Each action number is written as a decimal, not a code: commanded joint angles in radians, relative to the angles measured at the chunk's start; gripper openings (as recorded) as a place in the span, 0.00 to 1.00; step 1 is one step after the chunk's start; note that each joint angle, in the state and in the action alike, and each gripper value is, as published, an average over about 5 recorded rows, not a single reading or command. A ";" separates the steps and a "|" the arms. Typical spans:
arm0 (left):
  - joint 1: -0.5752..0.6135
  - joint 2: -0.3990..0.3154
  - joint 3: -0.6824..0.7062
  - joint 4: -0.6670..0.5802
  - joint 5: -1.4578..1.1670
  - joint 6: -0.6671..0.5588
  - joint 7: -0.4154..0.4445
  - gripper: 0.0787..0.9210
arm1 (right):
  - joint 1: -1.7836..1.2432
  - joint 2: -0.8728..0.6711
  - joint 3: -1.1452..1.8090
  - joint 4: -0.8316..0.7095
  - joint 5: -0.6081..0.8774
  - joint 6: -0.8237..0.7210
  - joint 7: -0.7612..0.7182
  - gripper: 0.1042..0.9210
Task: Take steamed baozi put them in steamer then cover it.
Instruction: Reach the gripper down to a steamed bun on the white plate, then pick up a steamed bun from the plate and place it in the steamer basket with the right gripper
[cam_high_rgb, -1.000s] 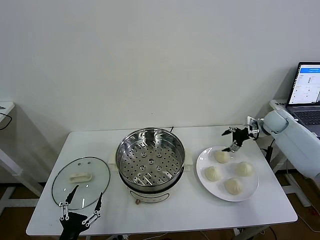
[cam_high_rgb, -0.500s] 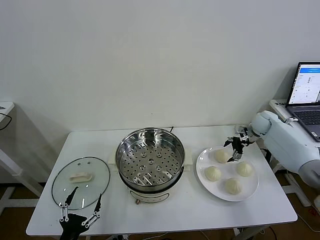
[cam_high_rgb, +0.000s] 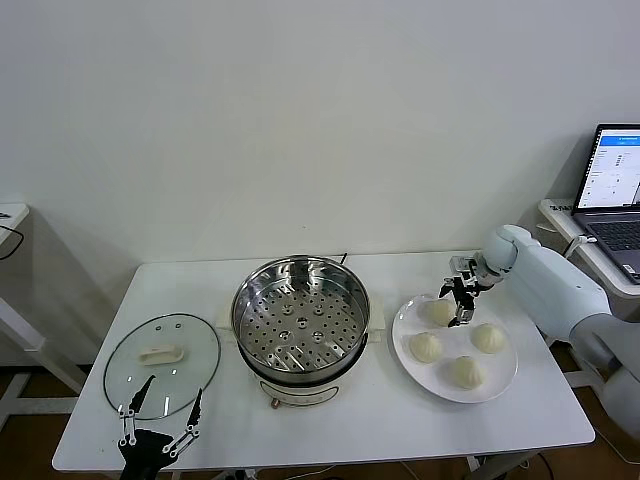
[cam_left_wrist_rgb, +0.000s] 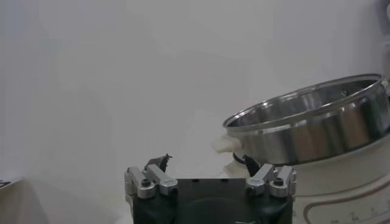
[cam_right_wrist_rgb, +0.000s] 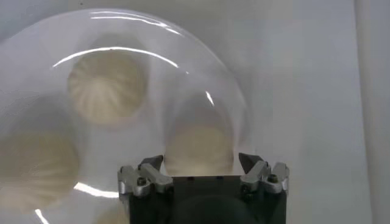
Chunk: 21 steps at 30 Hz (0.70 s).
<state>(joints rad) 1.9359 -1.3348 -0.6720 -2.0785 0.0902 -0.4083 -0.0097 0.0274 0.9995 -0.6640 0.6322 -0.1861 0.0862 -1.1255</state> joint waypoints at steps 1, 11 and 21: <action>0.000 -0.001 -0.002 0.000 0.000 -0.003 -0.001 0.88 | 0.002 0.015 -0.013 -0.008 -0.013 0.004 0.020 0.77; 0.000 -0.002 -0.009 -0.005 -0.001 -0.003 -0.003 0.88 | 0.069 -0.060 -0.063 0.152 0.030 0.038 0.003 0.71; -0.002 -0.002 -0.008 -0.009 -0.003 -0.006 -0.004 0.88 | 0.413 -0.054 -0.267 0.501 0.079 0.356 -0.049 0.71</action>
<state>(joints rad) 1.9338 -1.3365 -0.6829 -2.0857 0.0883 -0.4142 -0.0132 0.2107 0.9389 -0.8014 0.8923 -0.1351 0.2393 -1.1556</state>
